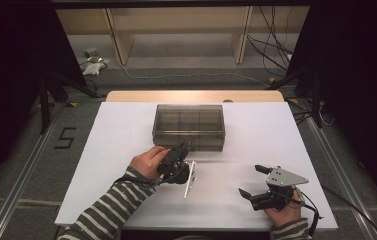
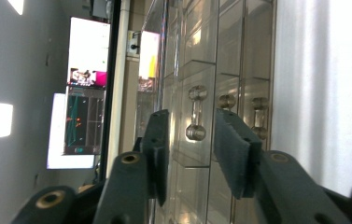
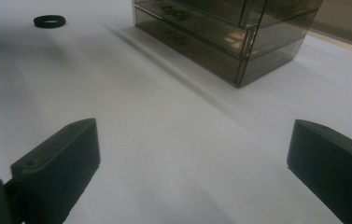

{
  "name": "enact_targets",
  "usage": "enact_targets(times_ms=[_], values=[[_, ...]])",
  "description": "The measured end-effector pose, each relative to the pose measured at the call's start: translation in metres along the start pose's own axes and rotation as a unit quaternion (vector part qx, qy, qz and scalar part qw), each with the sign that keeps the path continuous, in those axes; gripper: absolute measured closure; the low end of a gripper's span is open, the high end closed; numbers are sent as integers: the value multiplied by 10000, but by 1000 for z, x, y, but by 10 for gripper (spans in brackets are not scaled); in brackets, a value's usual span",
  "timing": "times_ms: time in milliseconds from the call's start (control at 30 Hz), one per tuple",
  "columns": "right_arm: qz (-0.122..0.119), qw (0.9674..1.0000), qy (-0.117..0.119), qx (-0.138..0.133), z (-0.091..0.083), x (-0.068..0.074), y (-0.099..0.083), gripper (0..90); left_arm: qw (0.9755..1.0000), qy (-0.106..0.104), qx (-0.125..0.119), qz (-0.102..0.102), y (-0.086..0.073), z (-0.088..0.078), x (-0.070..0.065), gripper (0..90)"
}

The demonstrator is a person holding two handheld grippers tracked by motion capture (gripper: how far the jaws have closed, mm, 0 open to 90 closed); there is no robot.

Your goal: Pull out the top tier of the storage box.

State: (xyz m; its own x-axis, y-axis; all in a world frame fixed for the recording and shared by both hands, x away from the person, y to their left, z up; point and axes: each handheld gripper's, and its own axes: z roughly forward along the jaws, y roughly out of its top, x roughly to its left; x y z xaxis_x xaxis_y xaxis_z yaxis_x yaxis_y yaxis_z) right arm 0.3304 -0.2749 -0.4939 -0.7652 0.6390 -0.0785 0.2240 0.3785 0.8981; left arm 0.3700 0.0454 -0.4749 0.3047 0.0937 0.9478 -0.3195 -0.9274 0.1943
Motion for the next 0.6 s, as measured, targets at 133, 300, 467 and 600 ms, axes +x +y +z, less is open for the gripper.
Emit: enact_targets(times_ms=[133,300,467,600], values=[[-11,10000,-4,-14,0,0,0,36,9997,-157,-104,-148,0,-1,4,587],[-19,10000,-6,-16,0,0,0,36,9982,-410,-299,-321,-1,-5,9,561],[-13,10000,-7,-14,0,0,0,36,9935,-795,-537,-615,-2,-9,18,534],[-12,10000,-7,-12,0,0,0,36,9876,-1105,-699,-869,-3,-12,24,520]])
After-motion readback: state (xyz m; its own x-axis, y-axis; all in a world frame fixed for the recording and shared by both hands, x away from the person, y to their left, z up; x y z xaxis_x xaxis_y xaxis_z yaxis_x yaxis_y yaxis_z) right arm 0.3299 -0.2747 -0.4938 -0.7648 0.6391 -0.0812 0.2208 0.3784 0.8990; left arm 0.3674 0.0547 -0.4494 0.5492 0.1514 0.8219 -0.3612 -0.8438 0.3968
